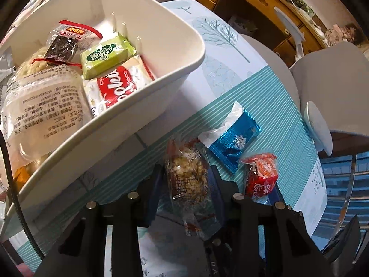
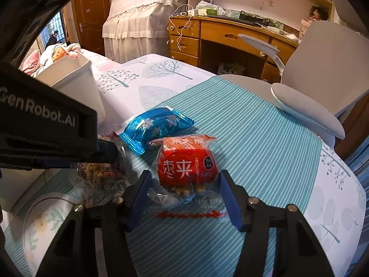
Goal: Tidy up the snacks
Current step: 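Carry the nut bar packet with left tool into the tray while right tool carries the date packet there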
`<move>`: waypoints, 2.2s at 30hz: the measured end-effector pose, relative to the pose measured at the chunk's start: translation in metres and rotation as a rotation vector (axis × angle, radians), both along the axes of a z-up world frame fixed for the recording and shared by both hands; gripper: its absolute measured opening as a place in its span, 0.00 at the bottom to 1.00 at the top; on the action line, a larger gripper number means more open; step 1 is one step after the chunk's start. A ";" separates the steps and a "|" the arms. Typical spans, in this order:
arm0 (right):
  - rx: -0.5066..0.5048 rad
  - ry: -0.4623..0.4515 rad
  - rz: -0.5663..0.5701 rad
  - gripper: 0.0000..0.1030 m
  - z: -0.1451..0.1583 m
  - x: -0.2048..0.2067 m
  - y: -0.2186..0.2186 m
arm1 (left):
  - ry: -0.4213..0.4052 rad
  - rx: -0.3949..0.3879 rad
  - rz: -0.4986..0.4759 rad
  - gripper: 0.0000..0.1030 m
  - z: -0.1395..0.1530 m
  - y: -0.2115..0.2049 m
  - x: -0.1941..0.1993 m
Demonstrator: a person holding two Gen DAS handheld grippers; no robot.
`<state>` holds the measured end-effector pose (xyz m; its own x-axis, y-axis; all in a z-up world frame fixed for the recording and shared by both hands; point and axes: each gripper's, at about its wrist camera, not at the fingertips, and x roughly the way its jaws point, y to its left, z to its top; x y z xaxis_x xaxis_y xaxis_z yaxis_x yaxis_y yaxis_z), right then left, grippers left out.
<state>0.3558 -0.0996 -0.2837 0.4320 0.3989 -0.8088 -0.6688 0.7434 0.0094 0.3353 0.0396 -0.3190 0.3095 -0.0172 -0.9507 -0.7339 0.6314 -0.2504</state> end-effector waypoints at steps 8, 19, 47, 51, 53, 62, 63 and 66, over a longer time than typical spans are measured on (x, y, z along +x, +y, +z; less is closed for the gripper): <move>-0.001 0.052 -0.042 0.57 0.011 -0.006 -0.015 | 0.021 -0.008 -0.057 0.36 0.011 -0.009 -0.021; 0.027 0.134 -0.148 0.57 0.032 -0.052 -0.043 | 0.021 0.001 -0.191 0.36 0.044 -0.027 -0.046; 0.092 0.259 -0.356 0.57 0.082 -0.199 -0.059 | -0.053 0.106 -0.755 0.35 0.149 -0.035 -0.172; 0.103 0.248 -0.381 0.57 0.092 -0.208 -0.051 | -0.073 0.102 -0.824 0.35 0.160 -0.023 -0.182; 0.102 0.241 -0.397 0.57 0.098 -0.213 -0.043 | -0.085 0.093 -0.846 0.35 0.164 -0.016 -0.184; 0.137 0.239 -0.504 0.57 0.118 -0.227 -0.005 | -0.148 0.071 -0.922 0.35 0.184 0.040 -0.188; 0.139 0.234 -0.517 0.57 0.120 -0.228 0.000 | -0.154 0.074 -0.932 0.35 0.187 0.048 -0.188; 0.159 0.222 -0.551 0.57 0.127 -0.232 0.018 | -0.172 0.075 -0.956 0.35 0.193 0.069 -0.185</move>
